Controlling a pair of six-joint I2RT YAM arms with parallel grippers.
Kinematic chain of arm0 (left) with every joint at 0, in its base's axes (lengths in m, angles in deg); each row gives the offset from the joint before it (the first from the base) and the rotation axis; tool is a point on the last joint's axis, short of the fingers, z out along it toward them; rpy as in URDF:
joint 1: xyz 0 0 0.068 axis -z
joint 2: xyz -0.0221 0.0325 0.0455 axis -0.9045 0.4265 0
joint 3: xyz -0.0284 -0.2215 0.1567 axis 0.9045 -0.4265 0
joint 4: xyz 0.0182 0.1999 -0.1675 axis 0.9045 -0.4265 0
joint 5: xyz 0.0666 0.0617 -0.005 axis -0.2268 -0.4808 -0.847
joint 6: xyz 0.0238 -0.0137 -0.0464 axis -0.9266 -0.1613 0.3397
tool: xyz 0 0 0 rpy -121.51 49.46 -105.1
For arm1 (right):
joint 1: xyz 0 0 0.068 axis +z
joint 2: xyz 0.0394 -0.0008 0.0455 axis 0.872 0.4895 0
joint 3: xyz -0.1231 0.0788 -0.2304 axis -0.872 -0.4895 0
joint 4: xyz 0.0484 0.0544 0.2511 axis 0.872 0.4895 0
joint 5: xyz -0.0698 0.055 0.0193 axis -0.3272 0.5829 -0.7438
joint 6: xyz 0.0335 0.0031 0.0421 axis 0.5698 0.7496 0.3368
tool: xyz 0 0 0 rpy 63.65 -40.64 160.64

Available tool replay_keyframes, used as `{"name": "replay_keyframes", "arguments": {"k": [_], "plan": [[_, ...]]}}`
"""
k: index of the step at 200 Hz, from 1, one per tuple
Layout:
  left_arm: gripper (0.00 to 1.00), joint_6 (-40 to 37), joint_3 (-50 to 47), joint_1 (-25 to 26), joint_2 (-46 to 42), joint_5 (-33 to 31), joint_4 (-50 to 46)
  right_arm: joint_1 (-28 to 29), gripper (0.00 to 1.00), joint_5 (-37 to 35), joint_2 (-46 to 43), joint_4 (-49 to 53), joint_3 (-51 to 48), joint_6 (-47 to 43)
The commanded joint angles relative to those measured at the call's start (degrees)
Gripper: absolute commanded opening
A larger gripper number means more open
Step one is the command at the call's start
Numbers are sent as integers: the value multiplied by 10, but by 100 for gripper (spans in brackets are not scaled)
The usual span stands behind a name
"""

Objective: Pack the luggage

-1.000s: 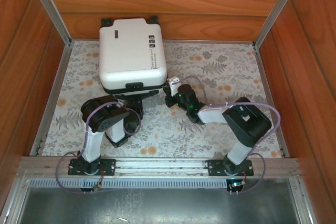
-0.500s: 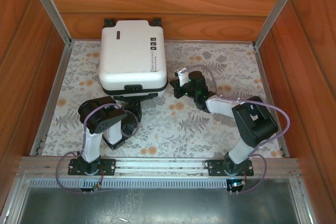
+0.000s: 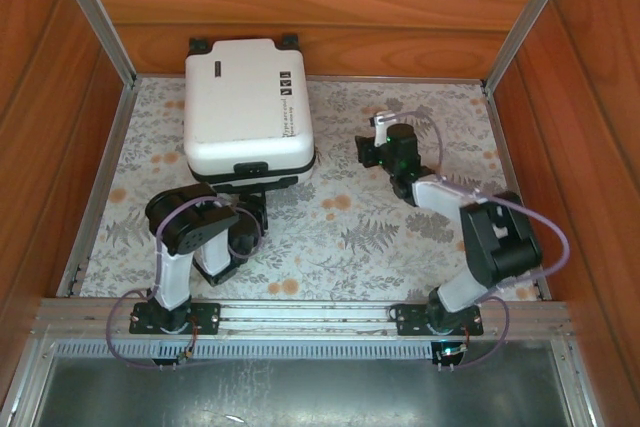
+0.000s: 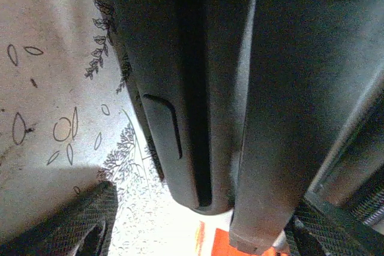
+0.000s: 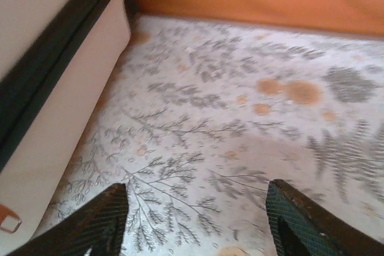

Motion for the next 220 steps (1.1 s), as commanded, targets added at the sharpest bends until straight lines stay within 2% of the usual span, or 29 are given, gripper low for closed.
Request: {"name": "replay_keyframes", "arguments": {"k": [1,20,26,44,69,82,94,100,107,116,128,135,143,160,168,180,186,198,220], "plan": [[76,-41,3,19,-26,46,-188,5,73,-87,-82,19,-43,6],[77,-99,39,42,-92,46,-270,-3,83,-124,-146,21,-92,17],[76,-131,54,50,-117,42,-307,-6,87,-134,-163,21,-107,20],[77,-257,110,78,-201,18,-432,-20,88,-160,-200,15,-144,22],[77,-522,180,95,-307,-1,-563,-37,90,-214,-223,-2,-179,14],[77,-679,192,95,-376,-8,-606,-46,90,-205,-236,-9,-189,-10],[79,-818,187,94,-450,-47,-627,-52,90,-210,-237,-39,-202,-34],[82,-880,181,93,-487,-79,-631,-57,99,-210,-235,-48,-206,-43],[89,-968,173,90,-527,-113,-633,-64,99,-205,-230,-52,-207,-50],[99,-1074,160,71,-576,-116,-632,-78,99,-190,-219,-59,-206,-51],[100,-1166,142,8,-628,-112,-637,-101,99,-148,-195,-75,-207,-52],[100,-1173,128,-40,-654,-125,-637,-114,99,-130,-178,-95,-209,-51],[100,-1137,109,-117,-686,-126,-638,-125,99,-124,-155,-127,-216,-45],[100,-987,48,-268,-761,-143,-632,-146,99,-96,-112,-168,-224,-42],[100,-921,17,-332,-785,-133,-630,-152,99,-81,-95,-195,-225,-49],[100,-855,-23,-414,-795,-105,-627,-155,99,-54,-98,-173,-218,-62],[100,-841,-34,-437,-787,-111,-627,-160,99,-43,-94,-164,-214,-62],[100,-843,-42,-449,-748,-120,-609,-169,99,-24,-66,-208,-221,-67],[100,-882,-30,-480,-613,-21,-547,-176,99,-9,26,-334,-229,-79]]}}
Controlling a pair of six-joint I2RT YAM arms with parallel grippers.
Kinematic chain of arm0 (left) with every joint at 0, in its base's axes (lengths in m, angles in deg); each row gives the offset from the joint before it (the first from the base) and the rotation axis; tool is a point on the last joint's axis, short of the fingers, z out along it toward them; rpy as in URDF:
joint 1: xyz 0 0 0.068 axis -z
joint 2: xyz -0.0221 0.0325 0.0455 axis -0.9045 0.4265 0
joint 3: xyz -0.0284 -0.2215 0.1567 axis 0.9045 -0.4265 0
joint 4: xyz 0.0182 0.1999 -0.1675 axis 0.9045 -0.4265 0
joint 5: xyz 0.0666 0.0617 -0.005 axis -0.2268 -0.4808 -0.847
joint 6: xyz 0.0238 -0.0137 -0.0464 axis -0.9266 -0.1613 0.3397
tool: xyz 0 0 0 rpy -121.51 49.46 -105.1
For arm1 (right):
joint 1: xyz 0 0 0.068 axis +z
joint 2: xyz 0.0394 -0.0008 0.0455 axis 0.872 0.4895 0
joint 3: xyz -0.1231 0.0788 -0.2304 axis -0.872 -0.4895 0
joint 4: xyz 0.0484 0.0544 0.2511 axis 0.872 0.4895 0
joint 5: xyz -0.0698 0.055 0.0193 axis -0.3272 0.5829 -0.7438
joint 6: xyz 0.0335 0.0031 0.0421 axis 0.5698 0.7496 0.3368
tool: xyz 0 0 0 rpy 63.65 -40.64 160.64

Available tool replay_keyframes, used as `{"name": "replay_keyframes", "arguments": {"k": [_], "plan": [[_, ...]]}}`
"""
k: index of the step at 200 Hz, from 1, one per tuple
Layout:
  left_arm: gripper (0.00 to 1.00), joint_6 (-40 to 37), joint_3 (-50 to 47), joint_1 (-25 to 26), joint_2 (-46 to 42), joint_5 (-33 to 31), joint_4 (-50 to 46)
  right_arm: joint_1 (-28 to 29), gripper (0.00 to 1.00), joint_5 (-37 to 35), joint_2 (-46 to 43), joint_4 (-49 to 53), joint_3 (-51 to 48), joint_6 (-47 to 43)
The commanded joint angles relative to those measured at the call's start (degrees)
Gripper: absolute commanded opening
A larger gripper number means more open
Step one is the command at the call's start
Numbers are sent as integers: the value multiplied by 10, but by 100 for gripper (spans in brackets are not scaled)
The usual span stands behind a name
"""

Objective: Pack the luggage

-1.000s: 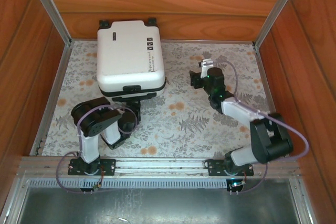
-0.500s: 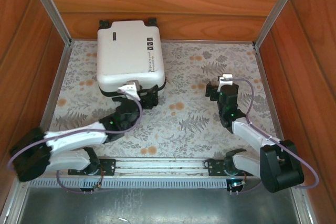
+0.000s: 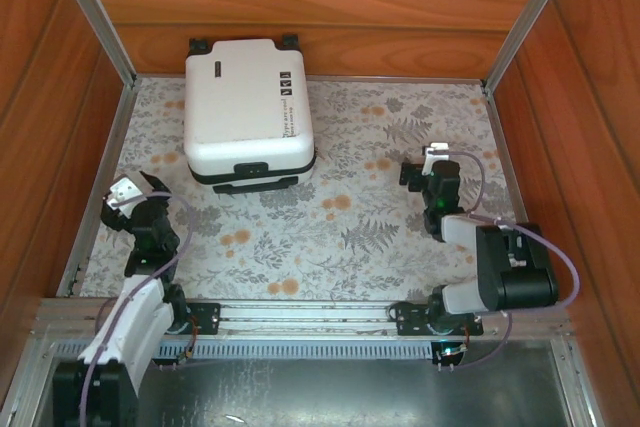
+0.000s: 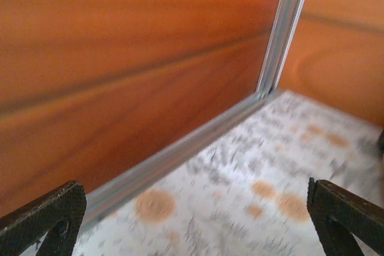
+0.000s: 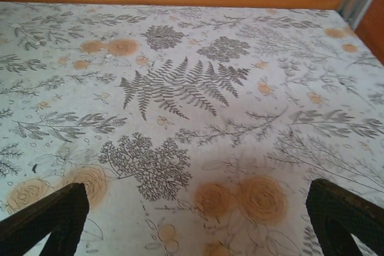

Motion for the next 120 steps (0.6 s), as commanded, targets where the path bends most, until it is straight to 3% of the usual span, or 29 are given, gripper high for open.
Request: {"name": "replay_keyframes", "arguments": {"k": [1,15,29,45,72,96,105,112,120], "plan": [[100,5,13,-25,111,86,61,-12,99,44,74,-137,-10,-24],[100,-20,34,-28,198,132,103,-15,99,60,38,-19,15,-15],[100,-44,61,-32,257,215,125,-17,99,60,48,-70,2,-17],[100,-42,95,-40,318,270,142,-17,99,45,44,-68,-4,-9],[100,-49,131,-54,377,290,157,-21,99,11,52,-4,36,13],[100,-84,109,-52,527,331,385,-29,99,27,49,1,36,18],[100,-88,126,-48,507,340,313,-28,99,26,50,1,36,18],[100,-72,142,-47,480,312,238,-28,99,26,50,1,35,18],[100,-72,140,-43,485,299,251,-28,99,26,50,1,35,18]]}}
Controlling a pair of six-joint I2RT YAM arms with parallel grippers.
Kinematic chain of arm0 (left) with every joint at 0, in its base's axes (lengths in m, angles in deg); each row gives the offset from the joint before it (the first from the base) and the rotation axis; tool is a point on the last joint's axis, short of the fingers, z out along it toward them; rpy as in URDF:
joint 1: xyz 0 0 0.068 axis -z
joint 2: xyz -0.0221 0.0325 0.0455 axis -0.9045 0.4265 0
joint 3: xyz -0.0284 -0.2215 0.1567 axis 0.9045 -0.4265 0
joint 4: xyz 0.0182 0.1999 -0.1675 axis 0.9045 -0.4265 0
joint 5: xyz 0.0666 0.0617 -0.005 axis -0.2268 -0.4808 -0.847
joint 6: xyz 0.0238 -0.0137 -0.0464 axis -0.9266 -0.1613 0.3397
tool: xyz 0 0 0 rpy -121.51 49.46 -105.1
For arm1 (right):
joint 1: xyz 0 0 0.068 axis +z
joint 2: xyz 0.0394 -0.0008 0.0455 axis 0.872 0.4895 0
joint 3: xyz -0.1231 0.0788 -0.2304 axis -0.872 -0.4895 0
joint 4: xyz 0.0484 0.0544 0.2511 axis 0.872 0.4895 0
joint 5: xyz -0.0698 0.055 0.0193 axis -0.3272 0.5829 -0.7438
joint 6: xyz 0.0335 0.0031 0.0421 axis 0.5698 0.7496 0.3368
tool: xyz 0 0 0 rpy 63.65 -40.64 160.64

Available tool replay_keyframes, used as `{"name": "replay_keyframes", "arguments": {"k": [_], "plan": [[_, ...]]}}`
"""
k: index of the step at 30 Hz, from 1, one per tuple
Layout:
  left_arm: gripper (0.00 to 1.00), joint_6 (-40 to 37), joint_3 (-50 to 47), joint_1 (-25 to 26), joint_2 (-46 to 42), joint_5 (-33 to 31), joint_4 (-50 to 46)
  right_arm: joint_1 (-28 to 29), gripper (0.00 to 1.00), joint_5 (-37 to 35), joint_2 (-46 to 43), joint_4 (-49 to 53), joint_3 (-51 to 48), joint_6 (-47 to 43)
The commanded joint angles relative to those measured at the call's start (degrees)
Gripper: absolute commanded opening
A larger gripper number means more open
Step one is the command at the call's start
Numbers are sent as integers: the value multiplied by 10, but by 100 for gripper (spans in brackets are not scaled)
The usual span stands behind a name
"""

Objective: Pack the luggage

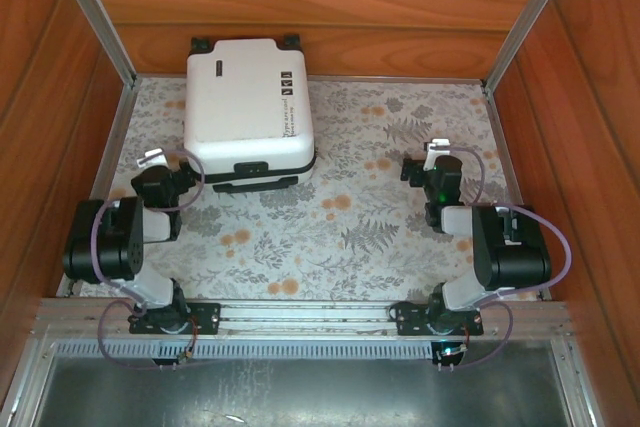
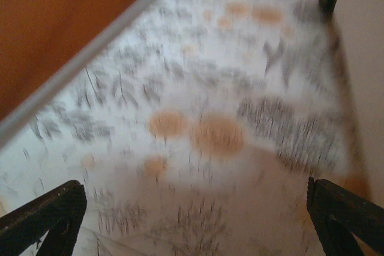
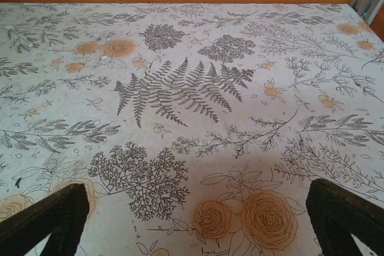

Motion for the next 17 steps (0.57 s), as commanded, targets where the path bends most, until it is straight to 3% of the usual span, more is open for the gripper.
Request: {"name": "replay_keyframes", "arguments": {"k": [1,3,17], "plan": [[100,-17,19,16,-14,23,18,-4,99,-4,-2,12,7,9],[100,-26,25,29,-3,-3,23,-3,99,-3,-2,12,7,9],[100,-28,27,31,-2,-6,23,-4,99,14,-7,6,0,-1]]}}
